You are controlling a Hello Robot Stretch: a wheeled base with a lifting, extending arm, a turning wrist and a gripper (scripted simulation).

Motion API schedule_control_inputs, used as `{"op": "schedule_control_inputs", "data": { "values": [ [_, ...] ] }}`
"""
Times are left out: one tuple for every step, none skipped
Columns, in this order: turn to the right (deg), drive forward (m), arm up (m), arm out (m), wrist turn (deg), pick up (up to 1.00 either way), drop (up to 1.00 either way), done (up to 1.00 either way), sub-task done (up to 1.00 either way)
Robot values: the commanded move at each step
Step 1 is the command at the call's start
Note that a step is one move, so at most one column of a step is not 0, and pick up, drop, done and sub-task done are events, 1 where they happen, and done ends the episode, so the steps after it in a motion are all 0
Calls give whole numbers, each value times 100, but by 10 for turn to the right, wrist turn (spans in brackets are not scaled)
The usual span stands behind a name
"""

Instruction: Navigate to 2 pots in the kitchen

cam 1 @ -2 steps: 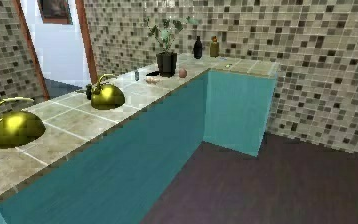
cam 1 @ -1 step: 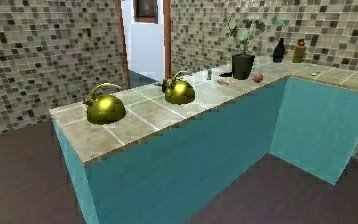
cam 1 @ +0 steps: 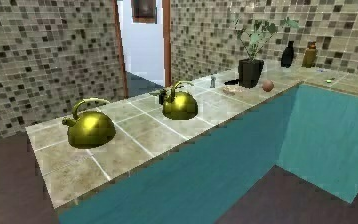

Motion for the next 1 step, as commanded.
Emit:
{"op": "schedule_control_inputs", "data": {
  "values": [
    [0,0,0,0,0,0,0,100,0]
  ]
}}
